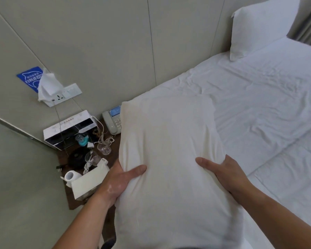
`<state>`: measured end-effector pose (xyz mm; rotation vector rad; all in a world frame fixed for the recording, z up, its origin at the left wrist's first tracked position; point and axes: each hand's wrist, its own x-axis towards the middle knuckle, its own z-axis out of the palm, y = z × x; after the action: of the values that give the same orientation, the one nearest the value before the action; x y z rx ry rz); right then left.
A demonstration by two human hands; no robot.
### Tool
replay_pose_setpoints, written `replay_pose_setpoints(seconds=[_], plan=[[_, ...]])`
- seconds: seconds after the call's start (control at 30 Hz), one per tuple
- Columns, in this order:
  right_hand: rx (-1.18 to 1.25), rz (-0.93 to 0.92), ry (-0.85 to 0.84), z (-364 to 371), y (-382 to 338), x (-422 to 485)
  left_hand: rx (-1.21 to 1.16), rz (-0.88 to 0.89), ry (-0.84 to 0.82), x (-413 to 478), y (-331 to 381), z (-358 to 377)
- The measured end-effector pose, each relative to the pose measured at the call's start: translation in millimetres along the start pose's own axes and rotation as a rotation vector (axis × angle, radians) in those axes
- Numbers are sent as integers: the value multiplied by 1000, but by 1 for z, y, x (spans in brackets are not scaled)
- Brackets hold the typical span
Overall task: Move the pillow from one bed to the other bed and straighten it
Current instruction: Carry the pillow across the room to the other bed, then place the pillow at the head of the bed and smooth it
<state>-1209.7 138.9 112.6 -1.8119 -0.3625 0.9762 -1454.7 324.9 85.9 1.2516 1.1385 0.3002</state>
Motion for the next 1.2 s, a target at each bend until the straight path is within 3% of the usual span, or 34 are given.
replay_pose_setpoints(seconds=[0.57,0.87,1.2], plan=[[137,67,313,32,-68,139,148,19,-377,231,109,-6],[202,168,447,51,-78,202,185,-43,-470,321,145,8],[343,181,508,8,-76,275,322,-34,-532,409,201,77]])
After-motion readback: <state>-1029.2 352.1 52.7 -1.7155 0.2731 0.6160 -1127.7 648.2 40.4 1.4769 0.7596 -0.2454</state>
